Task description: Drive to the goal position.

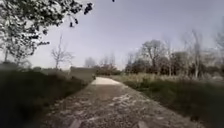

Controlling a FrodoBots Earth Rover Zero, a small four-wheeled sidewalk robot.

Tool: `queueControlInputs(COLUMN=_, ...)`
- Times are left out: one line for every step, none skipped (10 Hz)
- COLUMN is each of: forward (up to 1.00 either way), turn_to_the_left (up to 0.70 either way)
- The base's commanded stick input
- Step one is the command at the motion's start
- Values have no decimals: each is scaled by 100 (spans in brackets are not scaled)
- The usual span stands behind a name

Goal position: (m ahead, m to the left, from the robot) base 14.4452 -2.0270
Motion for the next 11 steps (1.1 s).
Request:
queueControlInputs(forward=100, turn_to_the_left=0)
queueControlInputs(forward=100, turn_to_the_left=0)
queueControlInputs(forward=100, turn_to_the_left=0)
queueControlInputs(forward=100, turn_to_the_left=0)
queueControlInputs(forward=100, turn_to_the_left=0)
queueControlInputs(forward=100, turn_to_the_left=0)
queueControlInputs(forward=100, turn_to_the_left=0)
queueControlInputs(forward=100, turn_to_the_left=0)
queueControlInputs(forward=100, turn_to_the_left=0)
queueControlInputs(forward=100, turn_to_the_left=0)
queueControlInputs(forward=100, turn_to_the_left=0)
